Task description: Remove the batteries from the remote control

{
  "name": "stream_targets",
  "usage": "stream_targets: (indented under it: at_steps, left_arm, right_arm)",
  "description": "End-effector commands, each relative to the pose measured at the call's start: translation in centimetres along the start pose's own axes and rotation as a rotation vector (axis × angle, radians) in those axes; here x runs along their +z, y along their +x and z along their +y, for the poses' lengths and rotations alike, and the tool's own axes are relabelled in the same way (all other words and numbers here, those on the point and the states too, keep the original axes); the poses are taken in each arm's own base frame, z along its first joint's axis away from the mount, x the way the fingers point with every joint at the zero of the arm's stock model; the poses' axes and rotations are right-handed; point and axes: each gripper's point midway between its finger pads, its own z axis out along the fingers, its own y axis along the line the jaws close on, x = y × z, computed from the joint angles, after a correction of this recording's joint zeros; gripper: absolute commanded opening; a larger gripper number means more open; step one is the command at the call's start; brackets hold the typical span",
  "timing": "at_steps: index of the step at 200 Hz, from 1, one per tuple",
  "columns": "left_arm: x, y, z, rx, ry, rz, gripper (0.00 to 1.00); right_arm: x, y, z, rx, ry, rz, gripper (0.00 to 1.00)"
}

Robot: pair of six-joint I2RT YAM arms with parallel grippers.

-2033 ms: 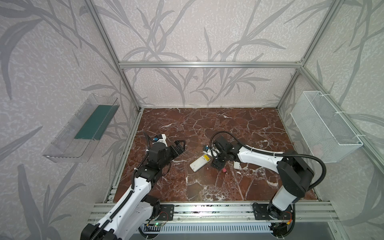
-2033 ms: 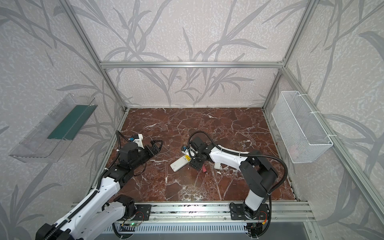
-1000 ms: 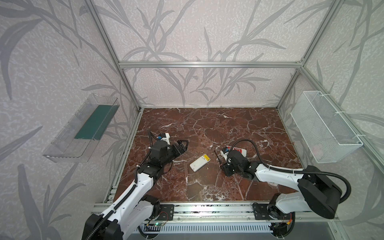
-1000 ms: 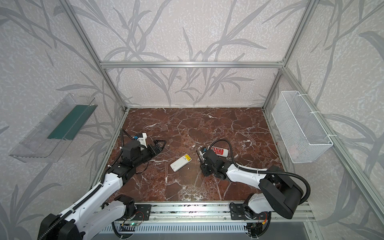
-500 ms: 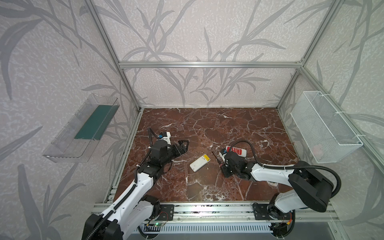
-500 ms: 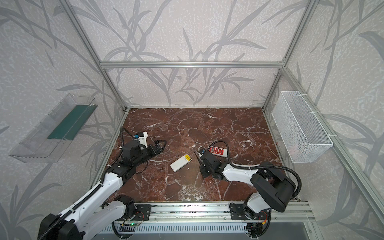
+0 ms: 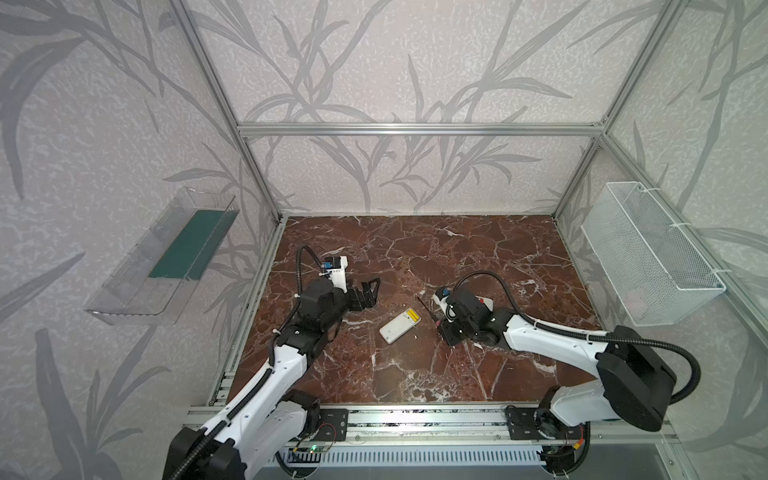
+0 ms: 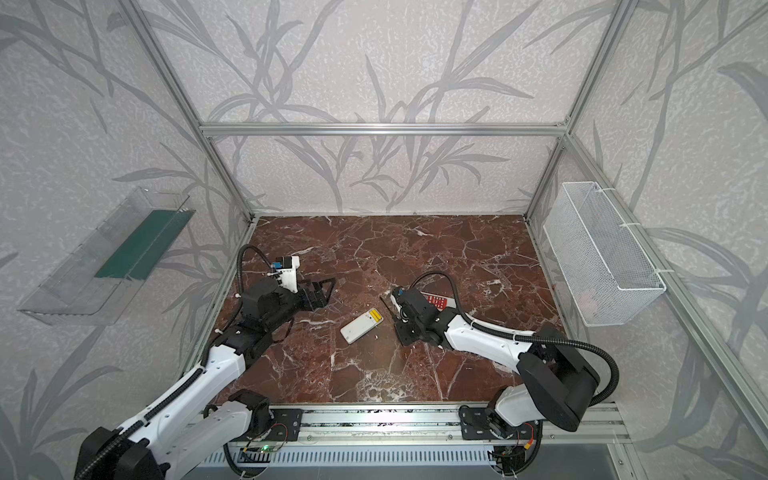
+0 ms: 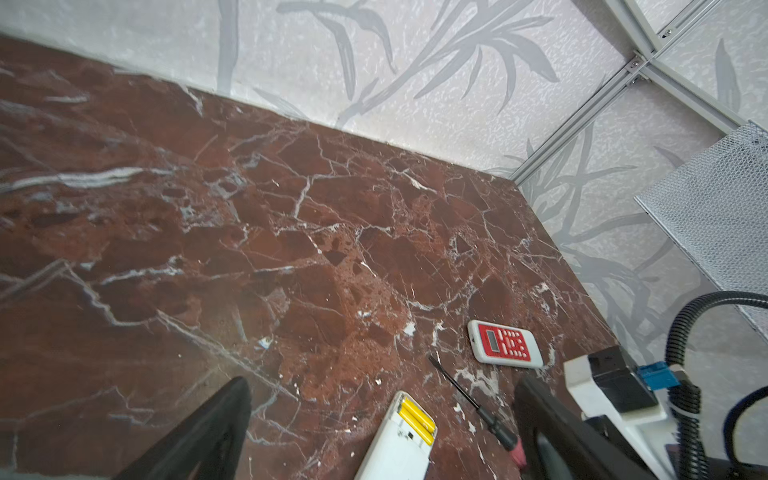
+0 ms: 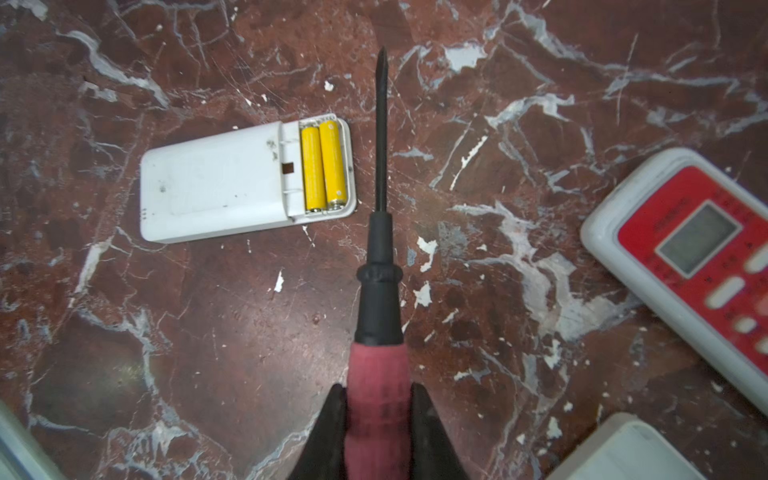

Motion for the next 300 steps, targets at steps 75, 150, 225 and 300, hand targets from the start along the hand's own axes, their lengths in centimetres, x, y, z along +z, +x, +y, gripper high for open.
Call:
stream_targets:
  at_steps: [75, 150, 225, 300]
  left_arm:
    - [2.0, 3.8, -6.8, 0.660, 0.169, 0.007, 0.99]
    - [0.9, 8.3, -10.9, 1.093, 0.446, 0.037, 0.88]
    - [2.6, 11.0, -11.2, 1.262, 0.479, 0.053, 0.63]
    - [3.0, 13.2, -11.8, 1.412, 0.525, 0.102, 0.37]
  right_arm:
    - [-4.6, -0.6, 0.4, -0.071, -0.123, 0.082, 0.07]
    - [-6.9, -0.7, 2.1, -0.150, -0.236, 0.109, 0.00]
    - [-8.3, -1.0, 3.6, -0.176, -0.315, 0.097, 0.00]
    - [-8.7, -1.0, 4.3, -0.185, -0.359, 0.097, 0.00]
